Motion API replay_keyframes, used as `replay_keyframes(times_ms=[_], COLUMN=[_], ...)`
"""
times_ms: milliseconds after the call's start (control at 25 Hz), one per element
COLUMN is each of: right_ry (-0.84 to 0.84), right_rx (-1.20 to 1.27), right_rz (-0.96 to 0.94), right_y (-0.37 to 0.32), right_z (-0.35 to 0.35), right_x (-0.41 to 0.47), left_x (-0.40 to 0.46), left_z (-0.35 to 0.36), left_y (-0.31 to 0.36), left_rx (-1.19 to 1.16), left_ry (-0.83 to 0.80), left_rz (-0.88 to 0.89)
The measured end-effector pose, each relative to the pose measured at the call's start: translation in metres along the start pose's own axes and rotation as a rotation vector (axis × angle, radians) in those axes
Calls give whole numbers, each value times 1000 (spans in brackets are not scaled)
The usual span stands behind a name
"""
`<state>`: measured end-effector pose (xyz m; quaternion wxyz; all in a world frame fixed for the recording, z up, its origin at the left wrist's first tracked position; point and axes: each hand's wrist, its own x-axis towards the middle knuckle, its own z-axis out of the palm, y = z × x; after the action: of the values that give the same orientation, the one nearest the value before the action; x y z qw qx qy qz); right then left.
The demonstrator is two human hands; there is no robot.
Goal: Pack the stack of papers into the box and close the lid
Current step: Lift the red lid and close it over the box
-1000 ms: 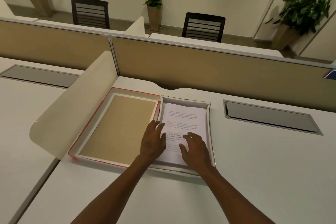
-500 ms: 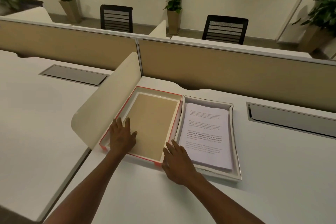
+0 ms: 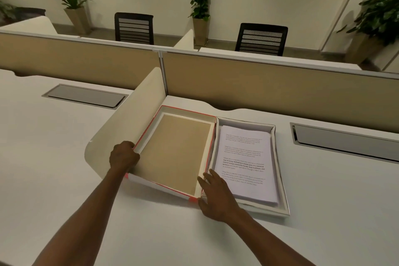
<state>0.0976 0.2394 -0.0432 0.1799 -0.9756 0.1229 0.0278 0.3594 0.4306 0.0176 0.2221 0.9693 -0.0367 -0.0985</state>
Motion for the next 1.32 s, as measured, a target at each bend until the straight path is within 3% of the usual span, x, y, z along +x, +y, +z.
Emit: replay_keyframes(times_ms=[160,320,480,640,760,920,1040,1160,1240,1320], right_ry=[249,486,441,279,288,316,309,237,182,196], right_rx=[375,710,1011,1327,1409,1554,1740,1882,1932,1945], right_rz=[79,174,289,448,491,504,351,256,242,251], right_y=[-8,-29,-43,-47,-39,-12,13,31,40,53], right_z=[-44,-103,-156,-183,-182,-191,-214,-220,-218,-220], right_x=[11,35,62,87,89,67,43,15,-3,-20], left_x=[-30,-79,-125,-168,-195,-191,-152,-120,-112,-112], left_z=[-29,-48,-46,-31,-15,-4,7,30,50,64], left_y=[14,44,82,116,133,136,133,115,98,87], left_rx=[-312,-561,-536,-419,-374,-653,-831,-816,-967,-1038], left_ry=[155,146,193,205,182,47,-154,-600,-787,-747], left_rz=[140,312,450,505,570,619,345,55,32,129])
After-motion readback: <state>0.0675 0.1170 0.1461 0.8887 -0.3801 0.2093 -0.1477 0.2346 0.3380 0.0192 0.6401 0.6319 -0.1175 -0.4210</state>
